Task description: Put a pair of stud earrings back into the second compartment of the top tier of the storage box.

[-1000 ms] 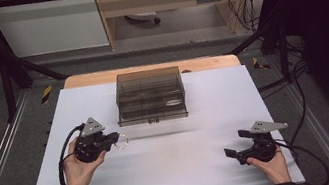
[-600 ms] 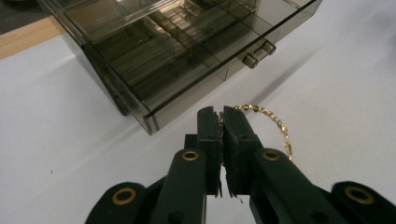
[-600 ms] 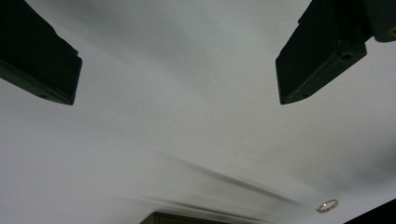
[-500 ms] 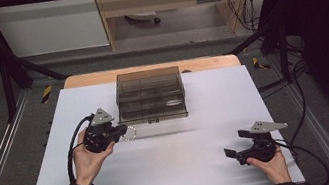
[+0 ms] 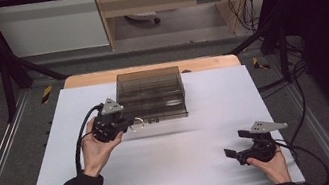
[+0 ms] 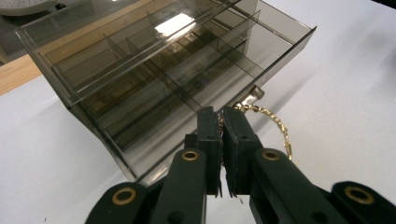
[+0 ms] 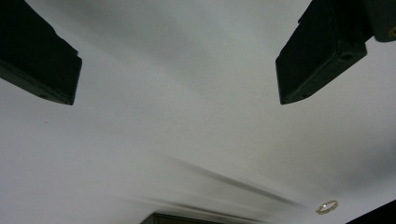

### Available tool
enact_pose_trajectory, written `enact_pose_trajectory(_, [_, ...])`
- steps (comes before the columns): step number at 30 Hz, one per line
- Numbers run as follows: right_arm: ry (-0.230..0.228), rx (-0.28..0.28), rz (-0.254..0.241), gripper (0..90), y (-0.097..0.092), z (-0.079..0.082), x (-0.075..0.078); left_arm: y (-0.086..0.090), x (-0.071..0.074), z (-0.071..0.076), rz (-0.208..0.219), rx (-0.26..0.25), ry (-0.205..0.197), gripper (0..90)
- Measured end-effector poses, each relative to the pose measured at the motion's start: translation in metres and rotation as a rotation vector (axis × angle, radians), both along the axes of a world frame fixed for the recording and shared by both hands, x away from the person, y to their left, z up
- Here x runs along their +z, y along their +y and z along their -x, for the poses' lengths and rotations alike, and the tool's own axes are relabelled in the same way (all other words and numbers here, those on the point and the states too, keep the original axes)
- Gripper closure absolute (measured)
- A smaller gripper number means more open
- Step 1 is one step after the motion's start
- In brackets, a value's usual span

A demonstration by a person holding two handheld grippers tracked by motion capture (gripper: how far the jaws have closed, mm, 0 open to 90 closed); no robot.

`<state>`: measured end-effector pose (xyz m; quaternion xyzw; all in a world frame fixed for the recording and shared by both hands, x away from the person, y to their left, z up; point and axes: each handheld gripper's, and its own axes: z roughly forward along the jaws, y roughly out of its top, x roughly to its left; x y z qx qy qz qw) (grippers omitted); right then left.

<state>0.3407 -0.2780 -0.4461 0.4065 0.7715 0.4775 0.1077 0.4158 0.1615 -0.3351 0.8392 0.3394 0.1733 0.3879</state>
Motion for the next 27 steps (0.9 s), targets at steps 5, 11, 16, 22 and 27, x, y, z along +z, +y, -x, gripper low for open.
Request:
enact_pose_trajectory(5, [-0.001, -0.001, 0.000, 0.9, 0.000, 0.000, 0.000, -0.008, 0.001, -0.007, 0.004, -0.001, 0.002, 85.6])
enact_pose_trajectory(11, [0.000, 0.001, 0.001, 0.9, 0.000, 0.000, 0.000, -0.018, 0.004, -0.015, 0.003, 0.000, 0.002, 85.6])
enact_pose_trajectory(16, [-0.001, 0.000, 0.000, 0.9, 0.000, 0.000, 0.000, -0.025, 0.005, -0.024, -0.005, 0.006, 0.002, 85.6])
enact_pose_trajectory(22, [-0.001, 0.003, 0.004, 0.9, 0.000, 0.000, -0.001, -0.031, 0.002, -0.033, -0.004, 0.018, 0.011, 85.6])
enact_pose_trajectory(27, [-0.001, 0.003, 0.003, 0.9, 0.000, -0.001, -0.001, -0.035, -0.001, -0.040, -0.004, 0.017, 0.013, 85.6])
